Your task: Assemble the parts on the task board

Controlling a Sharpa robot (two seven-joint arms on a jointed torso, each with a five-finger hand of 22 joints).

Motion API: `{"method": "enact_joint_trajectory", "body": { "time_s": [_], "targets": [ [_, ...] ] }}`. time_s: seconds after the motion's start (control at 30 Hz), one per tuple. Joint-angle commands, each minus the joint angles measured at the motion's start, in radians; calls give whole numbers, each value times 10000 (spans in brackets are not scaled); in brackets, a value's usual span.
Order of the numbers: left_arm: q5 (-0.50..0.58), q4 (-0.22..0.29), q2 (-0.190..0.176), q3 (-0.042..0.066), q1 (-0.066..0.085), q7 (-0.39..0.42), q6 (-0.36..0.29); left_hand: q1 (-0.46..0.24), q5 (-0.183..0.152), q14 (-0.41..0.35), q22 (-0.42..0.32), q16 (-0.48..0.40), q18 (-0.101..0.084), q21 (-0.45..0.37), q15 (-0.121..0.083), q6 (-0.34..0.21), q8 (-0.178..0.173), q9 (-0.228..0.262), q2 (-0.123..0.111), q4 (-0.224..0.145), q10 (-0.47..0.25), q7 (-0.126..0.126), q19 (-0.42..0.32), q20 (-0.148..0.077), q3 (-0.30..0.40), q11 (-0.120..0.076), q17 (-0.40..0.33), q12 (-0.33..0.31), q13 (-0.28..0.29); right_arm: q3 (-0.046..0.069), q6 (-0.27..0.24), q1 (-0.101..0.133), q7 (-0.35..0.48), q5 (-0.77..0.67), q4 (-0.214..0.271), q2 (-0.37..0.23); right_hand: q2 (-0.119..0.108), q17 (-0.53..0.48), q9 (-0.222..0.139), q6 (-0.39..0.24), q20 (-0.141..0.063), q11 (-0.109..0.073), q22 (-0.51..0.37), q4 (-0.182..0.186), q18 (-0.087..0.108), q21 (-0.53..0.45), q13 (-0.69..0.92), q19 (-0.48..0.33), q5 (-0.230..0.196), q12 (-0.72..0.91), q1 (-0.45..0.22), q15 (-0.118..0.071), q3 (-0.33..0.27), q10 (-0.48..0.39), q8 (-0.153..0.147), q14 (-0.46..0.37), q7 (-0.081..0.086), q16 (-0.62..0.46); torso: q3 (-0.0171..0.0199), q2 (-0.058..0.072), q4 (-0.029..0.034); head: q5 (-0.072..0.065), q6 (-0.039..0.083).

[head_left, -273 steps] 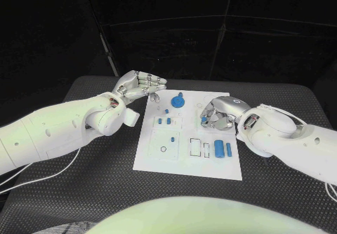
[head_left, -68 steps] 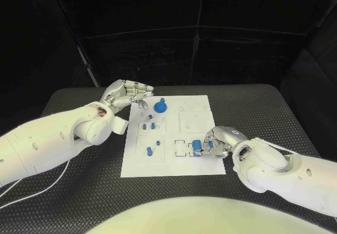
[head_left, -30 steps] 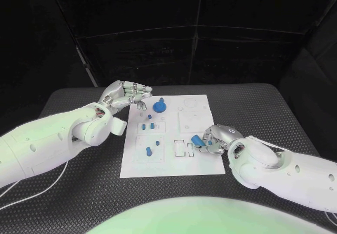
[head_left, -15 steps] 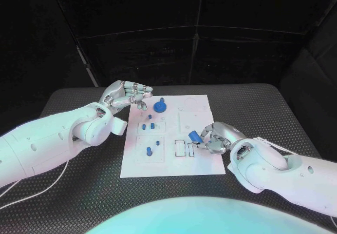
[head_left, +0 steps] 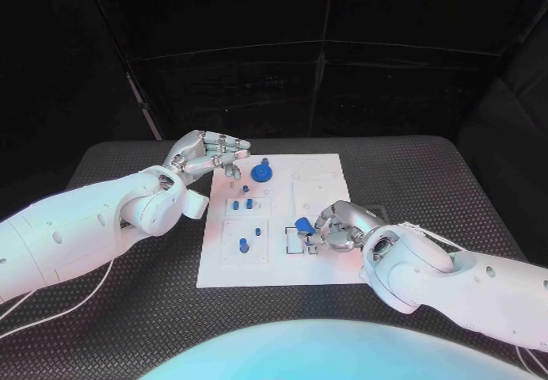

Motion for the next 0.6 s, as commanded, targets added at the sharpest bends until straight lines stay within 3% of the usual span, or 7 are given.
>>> {"method": "enact_joint_trajectory", "body": {
  "time_s": [0.03, 0.27, 0.6],
  "targets": [
    [58, 42, -8, 8, 14, 29, 72, -8, 25, -89, -11, -52, 199, -63, -5, -34, -39, -12, 120, -17, -68, 40, -24, 73, -63, 4, -14, -30, 17, 11, 821, 31, -311, 57, -83, 113, -15, 972, 13, 214, -70, -91, 1429, -16, -60, -24, 61, 144, -59, -24, -105, -68, -73, 16, 38, 731, -114, -38, 4, -9, 13, 27, 0],
    [58, 77, -41, 8, 17, 24, 35, 7, 26, -96, -20, -53, 200, -73, -7, -32, -38, -11, 123, -26, -69, 34, -23, 73, -67, 0, -15, -25, 20, 15, 1209, 48, -497, -2, -228, 383, -52, 972, 67, 217, -91, -102, 1412, -17, -56, -36, 69, 129, -228, -53, -172, -83, -177, 16, 22, 731, -124, -42, 9, -12, -8, 112, 0],
    [58, 93, -54, 8, 19, 23, 25, 7, 26, -96, -20, -53, 200, -73, -7, -32, -38, -11, 123, -26, -69, 34, -23, 73, -67, 0, -15, -25, 20, 17, 1033, 66, -621, -215, -415, 577, -42, 964, 90, 223, -96, -105, 1416, -10, -57, -36, 76, 131, -287, -61, -222, -87, -218, 18, 18, 730, -128, -48, 9, -12, -10, 134, 0]
  ]
}}
